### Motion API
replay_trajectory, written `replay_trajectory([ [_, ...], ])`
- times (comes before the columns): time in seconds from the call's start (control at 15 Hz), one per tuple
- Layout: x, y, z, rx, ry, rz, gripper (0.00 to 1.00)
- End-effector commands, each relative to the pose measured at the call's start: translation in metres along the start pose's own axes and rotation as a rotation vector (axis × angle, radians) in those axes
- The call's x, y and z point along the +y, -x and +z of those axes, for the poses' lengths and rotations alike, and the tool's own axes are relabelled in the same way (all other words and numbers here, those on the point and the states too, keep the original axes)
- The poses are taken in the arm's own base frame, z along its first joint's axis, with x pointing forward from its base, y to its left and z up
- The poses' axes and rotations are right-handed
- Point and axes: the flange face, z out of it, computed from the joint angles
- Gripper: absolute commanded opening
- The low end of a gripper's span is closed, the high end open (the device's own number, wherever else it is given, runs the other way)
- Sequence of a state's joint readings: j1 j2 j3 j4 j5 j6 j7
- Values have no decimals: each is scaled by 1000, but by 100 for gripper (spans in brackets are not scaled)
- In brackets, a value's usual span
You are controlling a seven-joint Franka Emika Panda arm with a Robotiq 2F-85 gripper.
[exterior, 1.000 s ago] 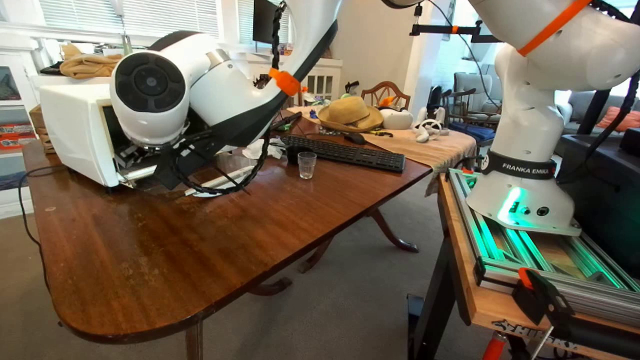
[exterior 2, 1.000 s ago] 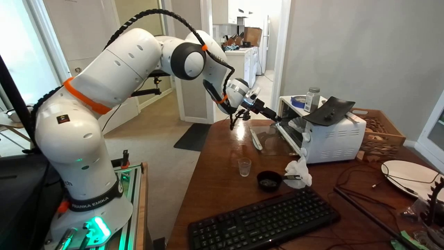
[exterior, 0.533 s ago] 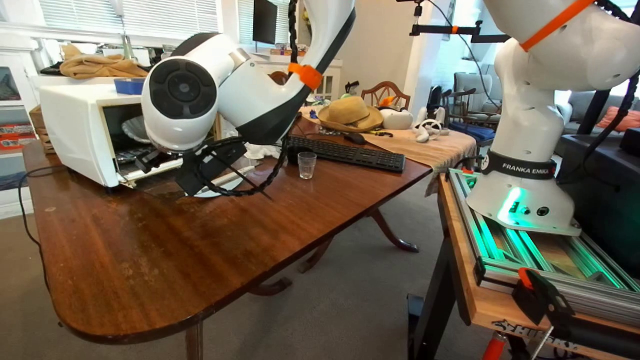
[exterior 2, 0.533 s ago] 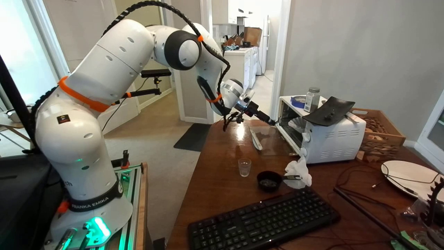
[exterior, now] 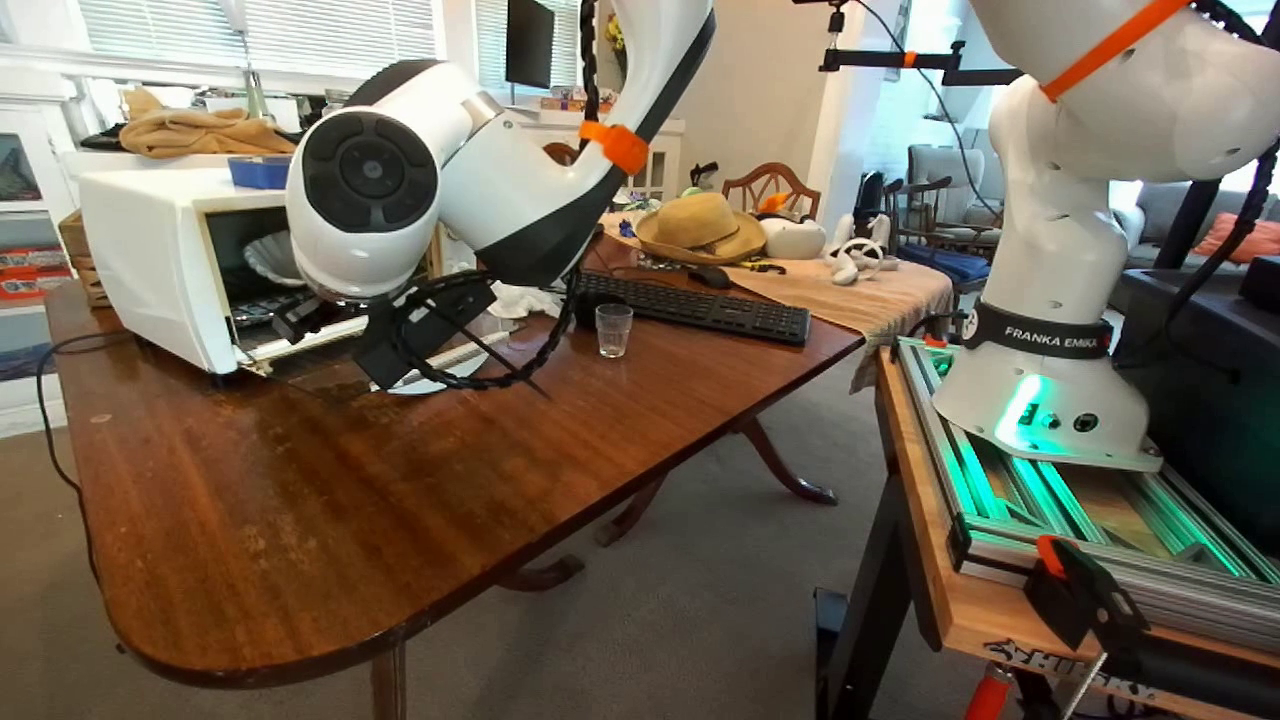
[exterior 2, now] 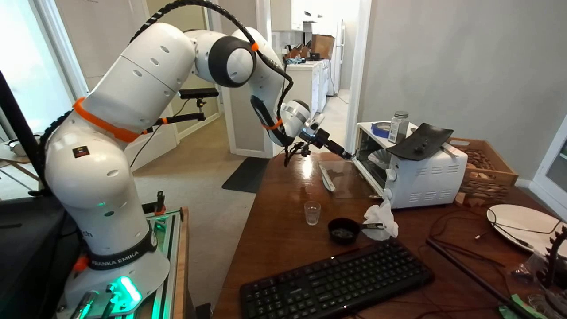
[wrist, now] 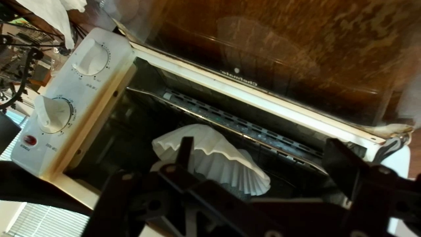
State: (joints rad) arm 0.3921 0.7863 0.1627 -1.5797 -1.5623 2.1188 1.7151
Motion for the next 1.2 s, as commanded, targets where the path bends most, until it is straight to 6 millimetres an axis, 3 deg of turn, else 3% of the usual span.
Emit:
replay_trajectory([
  [0.0, -12, 11, -15, -4, -53, -12, 100],
  [0.27, -54, 33, -47, -9, -173, -98, 100],
  [0.6, -77, 65, -73, -26, -203, -142, 100],
  [0.87, -75, 85, -75, -53, -162, -150, 100],
  [1.13, -64, 85, -71, -64, -73, -146, 100],
])
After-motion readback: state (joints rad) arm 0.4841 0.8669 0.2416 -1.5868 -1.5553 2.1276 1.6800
